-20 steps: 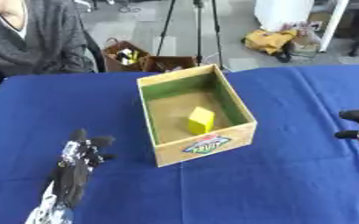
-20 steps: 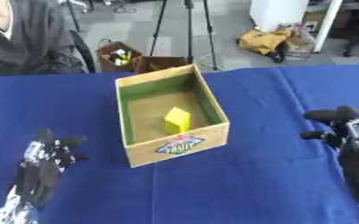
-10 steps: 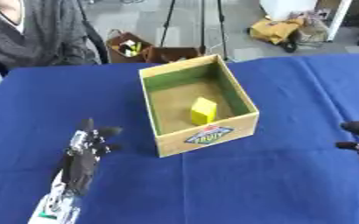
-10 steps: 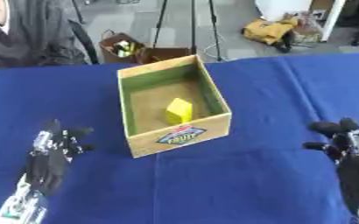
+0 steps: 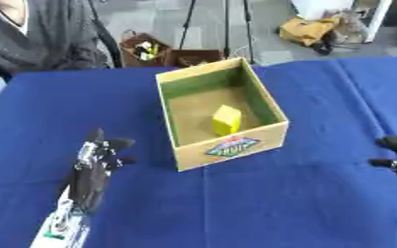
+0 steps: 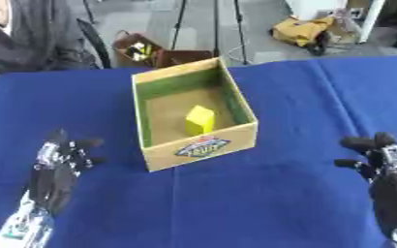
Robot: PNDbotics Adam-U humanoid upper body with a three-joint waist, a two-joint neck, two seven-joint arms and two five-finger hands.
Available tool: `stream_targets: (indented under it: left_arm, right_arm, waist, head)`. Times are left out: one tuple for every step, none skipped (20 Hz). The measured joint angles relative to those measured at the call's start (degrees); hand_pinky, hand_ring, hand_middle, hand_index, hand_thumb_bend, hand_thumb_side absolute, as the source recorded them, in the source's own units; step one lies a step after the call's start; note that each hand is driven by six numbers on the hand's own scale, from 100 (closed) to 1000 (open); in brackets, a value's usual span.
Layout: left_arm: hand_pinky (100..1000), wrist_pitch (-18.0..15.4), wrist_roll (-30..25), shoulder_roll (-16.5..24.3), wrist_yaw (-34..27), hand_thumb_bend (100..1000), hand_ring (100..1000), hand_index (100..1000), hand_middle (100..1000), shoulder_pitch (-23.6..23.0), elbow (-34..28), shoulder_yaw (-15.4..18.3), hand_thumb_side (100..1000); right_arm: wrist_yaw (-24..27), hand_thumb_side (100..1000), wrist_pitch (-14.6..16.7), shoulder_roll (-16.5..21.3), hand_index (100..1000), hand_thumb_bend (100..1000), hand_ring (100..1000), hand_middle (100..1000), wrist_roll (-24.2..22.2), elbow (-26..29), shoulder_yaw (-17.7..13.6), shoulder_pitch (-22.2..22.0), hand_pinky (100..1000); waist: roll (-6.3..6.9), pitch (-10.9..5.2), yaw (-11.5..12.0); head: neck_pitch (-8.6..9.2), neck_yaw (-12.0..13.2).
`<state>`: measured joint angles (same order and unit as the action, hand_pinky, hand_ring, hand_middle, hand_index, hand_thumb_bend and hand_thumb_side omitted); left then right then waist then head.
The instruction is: Pick up objects on the table and place them in the box.
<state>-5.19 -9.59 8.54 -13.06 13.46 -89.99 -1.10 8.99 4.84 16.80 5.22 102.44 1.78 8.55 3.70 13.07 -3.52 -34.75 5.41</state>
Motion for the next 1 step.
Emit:
stream_targets:
  left_arm:
    - [732,0.0,0.0,0.0,0.0,280,918,652,686,0.0,0.0,0.0,1000]
  right_arm:
    - [0.0,981,0.0,0.0,675,100,825,639,0.0,0.0,0.0,0.0,631]
  waist:
    - [0.04,0.0,0.0]
  head:
    - [0.0,0.0]
